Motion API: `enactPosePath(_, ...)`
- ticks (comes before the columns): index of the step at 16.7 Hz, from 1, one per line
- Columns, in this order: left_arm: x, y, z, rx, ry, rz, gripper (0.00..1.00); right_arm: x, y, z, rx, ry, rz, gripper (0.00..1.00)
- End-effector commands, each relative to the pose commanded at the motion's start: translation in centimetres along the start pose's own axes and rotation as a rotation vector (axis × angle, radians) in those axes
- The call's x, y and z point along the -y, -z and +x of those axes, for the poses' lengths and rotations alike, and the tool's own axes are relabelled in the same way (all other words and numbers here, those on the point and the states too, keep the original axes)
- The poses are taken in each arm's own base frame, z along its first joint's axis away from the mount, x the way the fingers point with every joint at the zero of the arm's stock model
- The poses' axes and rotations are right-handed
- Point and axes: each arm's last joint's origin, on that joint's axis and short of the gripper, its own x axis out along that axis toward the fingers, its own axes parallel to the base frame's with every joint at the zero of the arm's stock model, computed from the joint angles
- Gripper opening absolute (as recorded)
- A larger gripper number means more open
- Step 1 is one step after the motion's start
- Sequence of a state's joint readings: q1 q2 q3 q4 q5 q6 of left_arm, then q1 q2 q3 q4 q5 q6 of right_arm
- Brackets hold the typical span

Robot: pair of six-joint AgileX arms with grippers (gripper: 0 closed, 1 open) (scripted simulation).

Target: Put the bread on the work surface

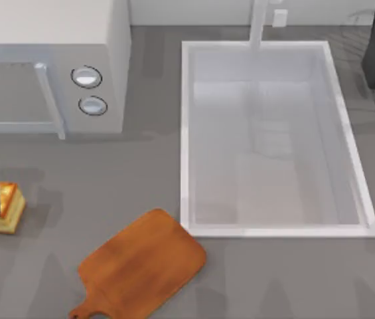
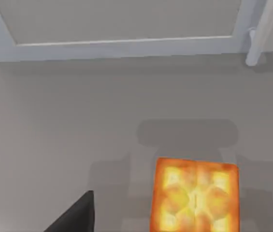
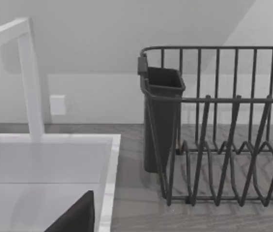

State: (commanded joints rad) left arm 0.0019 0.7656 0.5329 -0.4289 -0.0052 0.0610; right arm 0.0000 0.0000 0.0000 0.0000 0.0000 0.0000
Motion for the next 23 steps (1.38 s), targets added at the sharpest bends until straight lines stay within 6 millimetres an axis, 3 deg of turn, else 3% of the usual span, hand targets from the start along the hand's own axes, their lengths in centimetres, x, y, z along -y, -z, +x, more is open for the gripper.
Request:
enactPosePath(6, -0.2, -4.6, 5.9, -0.45, 0.041, 0.045, 1.0, 0.0, 0.0, 0.0, 0.0, 0.0, 0.0, 1.0)
enactPosePath(11, -0.2, -5.9, 11.6, -0.746, 0.079, 0.077, 1.0, 0.0, 0.0, 0.0, 0.0, 0.0, 0.0, 1.0)
enactPosePath(14, -0.2, -6.0, 14.1, -0.858, 0.094, 0.088, 1.0, 0.0, 0.0, 0.0, 0.0, 0.0, 0.0, 1.0)
enactPosePath(17, -0.2, -6.0, 15.1, -0.901, 0.101, 0.092, 1.0, 0.0, 0.0, 0.0, 0.0, 0.0, 0.0, 1.0)
enactPosePath(23, -0.3, -6.0, 15.1, -0.901, 0.1, 0.088, 1.0, 0.0, 0.0, 0.0, 0.0, 0.0, 0.0, 1.0)
